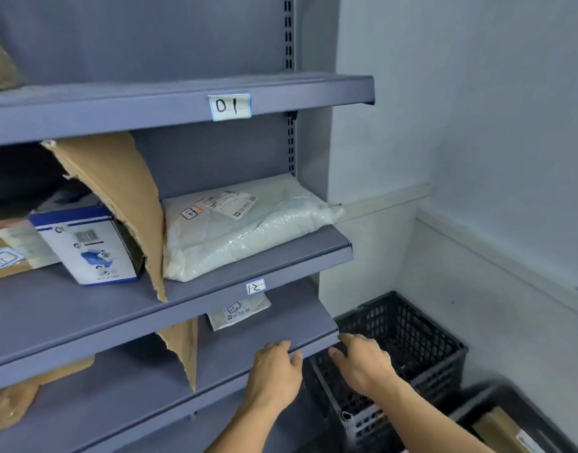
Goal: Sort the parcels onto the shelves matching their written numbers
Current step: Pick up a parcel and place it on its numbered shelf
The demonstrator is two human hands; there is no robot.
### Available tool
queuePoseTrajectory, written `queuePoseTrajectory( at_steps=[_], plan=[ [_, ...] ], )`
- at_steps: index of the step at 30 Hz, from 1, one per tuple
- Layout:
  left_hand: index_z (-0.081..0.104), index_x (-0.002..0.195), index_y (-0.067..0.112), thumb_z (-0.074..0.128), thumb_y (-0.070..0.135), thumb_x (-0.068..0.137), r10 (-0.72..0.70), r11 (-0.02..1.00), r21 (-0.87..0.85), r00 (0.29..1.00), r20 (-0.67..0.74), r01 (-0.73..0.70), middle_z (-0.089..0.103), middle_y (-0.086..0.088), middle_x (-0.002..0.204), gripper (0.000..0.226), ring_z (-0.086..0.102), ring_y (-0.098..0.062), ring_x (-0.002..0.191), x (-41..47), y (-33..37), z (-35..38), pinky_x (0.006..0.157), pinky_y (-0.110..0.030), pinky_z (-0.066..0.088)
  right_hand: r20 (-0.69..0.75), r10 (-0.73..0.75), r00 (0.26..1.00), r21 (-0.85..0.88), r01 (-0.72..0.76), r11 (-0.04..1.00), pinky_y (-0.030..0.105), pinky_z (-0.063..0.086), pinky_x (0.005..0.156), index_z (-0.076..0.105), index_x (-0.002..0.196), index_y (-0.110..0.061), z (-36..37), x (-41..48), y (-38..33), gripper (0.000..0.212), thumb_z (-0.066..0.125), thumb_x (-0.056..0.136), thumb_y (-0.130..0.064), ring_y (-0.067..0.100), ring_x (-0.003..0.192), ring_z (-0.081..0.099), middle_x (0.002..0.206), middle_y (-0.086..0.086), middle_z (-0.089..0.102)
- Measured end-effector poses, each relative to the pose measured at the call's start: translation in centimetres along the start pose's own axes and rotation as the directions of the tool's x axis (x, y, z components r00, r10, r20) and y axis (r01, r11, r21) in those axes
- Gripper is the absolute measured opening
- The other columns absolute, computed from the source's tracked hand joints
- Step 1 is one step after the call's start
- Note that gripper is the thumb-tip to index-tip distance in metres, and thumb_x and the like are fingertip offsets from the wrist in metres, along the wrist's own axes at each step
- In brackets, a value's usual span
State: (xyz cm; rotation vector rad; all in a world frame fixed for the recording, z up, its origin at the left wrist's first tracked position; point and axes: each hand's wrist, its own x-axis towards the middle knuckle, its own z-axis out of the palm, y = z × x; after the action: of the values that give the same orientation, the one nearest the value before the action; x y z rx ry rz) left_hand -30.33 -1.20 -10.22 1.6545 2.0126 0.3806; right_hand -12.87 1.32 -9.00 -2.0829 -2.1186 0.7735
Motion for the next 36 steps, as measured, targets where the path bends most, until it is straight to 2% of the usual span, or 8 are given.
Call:
queuePoseTrajectory(
  at_steps=[4, 10, 16, 23, 31, 36],
  plan=[
    [0.055, 0.137, 0.017, 0.044, 0.039, 0.103, 0.098, 0.995, 0.001, 0.994, 0.044, -0.098, 0.056, -0.002, 0.139, 0.042, 0.049, -0.022, 0.129, -3.1, 2.3, 0.5, 0.105, -0.034, 0.041, -0.032, 0.112, 0.993, 0.034, -0.111, 0.993, 0.046, 0.04, 0.107, 0.045, 0.147, -0.021, -0.3, -4.5, 2.7, 0.054, 0.041, 0.102, -0.05, 0.03, 0.135, 0.046, 0.148, 0.004, 0.05],
    [0.05, 0.143, 0.02, 0.045, 0.041, 0.102, 0.212, 0.977, -0.016, 0.961, 0.177, -0.212, 0.051, -0.002, 0.145, 0.046, 0.045, -0.021, 0.135, -6.6, 4.4, 4.0, 0.11, -0.035, 0.039, -0.06, 0.258, 0.964, 0.107, -0.251, 0.962, 0.044, 0.043, 0.108, 0.048, 0.145, -0.021, 0.5, -10.3, 7.2, 0.052, 0.042, 0.102, -0.05, 0.028, 0.131, 0.051, 0.146, 0.004, 0.052],
    [0.051, 0.142, 0.021, 0.046, 0.04, 0.102, 0.28, 0.956, -0.007, 0.906, 0.317, -0.293, 0.05, 0.0, 0.145, 0.045, 0.046, -0.02, 0.133, -9.4, 7.5, 8.8, 0.109, -0.034, 0.04, -0.07, 0.398, 0.915, 0.172, -0.382, 0.908, 0.043, 0.047, 0.102, 0.056, 0.132, -0.02, 1.6, -15.1, 13.3, 0.042, 0.044, 0.102, -0.047, 0.028, 0.124, 0.055, 0.137, 0.005, 0.059],
    [0.048, 0.144, 0.022, 0.045, 0.041, 0.103, 0.285, 0.941, 0.034, 0.845, 0.453, -0.336, 0.048, 0.001, 0.147, 0.046, 0.048, -0.02, 0.133, -11.1, 13.0, 15.2, 0.109, -0.035, 0.041, -0.012, 0.519, 0.855, 0.257, -0.499, 0.827, 0.041, 0.04, 0.11, 0.04, 0.151, -0.021, 2.7, -18.5, 21.8, 0.056, 0.042, 0.103, -0.049, 0.026, 0.138, 0.045, 0.152, 0.003, 0.047],
    [0.046, 0.146, 0.022, 0.045, 0.039, 0.103, 0.245, 0.931, 0.09, 0.788, 0.564, -0.354, 0.047, 0.001, 0.148, 0.046, 0.045, -0.019, 0.135, -11.8, 18.9, 22.0, 0.108, -0.032, 0.038, 0.071, 0.624, 0.778, 0.311, -0.612, 0.727, 0.044, 0.038, 0.113, 0.037, 0.152, -0.019, 3.6, -20.0, 31.6, 0.057, 0.042, 0.104, -0.048, 0.026, 0.14, 0.043, 0.155, 0.005, 0.043],
    [0.046, 0.146, 0.02, 0.046, 0.039, 0.102, 0.217, 0.925, 0.128, 0.775, 0.594, -0.358, 0.05, -0.001, 0.145, 0.048, 0.049, -0.02, 0.131, -11.8, 20.6, 25.1, 0.106, -0.032, 0.042, 0.117, 0.651, 0.75, 0.328, -0.648, 0.687, 0.043, 0.043, 0.109, 0.039, 0.151, -0.017, 4.4, -20.3, 35.5, 0.056, 0.043, 0.103, -0.046, 0.028, 0.135, 0.047, 0.151, 0.007, 0.048]
  ],
)
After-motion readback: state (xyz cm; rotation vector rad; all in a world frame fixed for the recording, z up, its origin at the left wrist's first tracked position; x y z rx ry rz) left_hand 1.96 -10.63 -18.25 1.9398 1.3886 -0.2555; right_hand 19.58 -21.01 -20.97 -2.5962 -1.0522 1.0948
